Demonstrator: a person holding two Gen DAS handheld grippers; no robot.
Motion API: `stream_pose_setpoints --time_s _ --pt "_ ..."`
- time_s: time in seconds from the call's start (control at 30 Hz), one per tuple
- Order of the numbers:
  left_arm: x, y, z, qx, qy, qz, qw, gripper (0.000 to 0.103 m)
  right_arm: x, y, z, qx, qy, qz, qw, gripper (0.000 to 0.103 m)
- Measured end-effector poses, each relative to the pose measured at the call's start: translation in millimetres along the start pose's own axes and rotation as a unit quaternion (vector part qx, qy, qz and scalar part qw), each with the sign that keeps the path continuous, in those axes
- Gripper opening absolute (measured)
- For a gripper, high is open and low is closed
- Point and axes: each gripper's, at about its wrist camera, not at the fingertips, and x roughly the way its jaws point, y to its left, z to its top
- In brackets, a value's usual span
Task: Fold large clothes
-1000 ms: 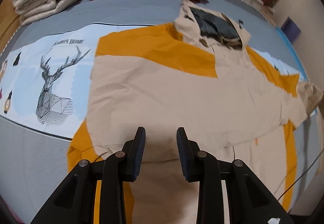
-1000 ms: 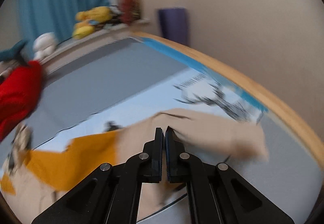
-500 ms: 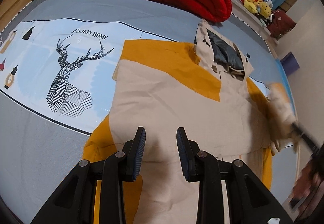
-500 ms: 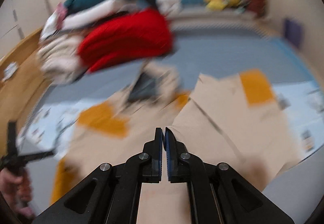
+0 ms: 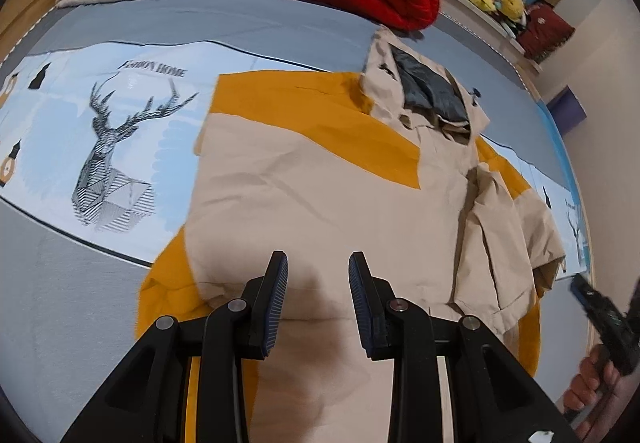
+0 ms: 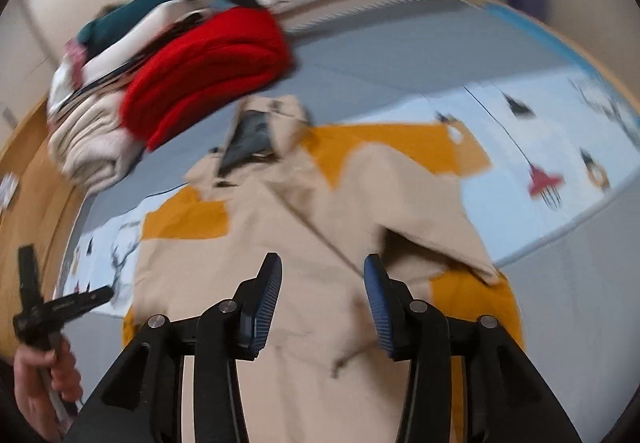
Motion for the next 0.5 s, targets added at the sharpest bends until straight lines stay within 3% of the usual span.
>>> stream_pose_setpoints --time_s 0.07,0.27,0.4,0.47,0.5 --pt "2 -10 -3 0.016 -0.001 -0.002 0.9999 0.029 17 -19 -3 0.028 0.025 -0.011 0.999 0.044" --pt "8 -42 -15 0.07 0.0 -0.03 0.9971 0.029 78 -51 -6 0.069 0.124 0.019 0.99 0.045" --pt "16 -65 -26 0.109 0.013 -0.056 0.9924 0.029 98 -60 -10 0.115 0.145 0.057 0.981 0.045" --pt "21 -76 -32 0.126 0.02 -0.069 0.9895 0.029 99 -50 -9 0.1 0.149 0.077 0.981 0.044" --pt "24 -83 -34 0.134 0.023 -0.076 0.9878 0.029 96 -39 -8 0.081 0.146 0.09 0.982 0.037"
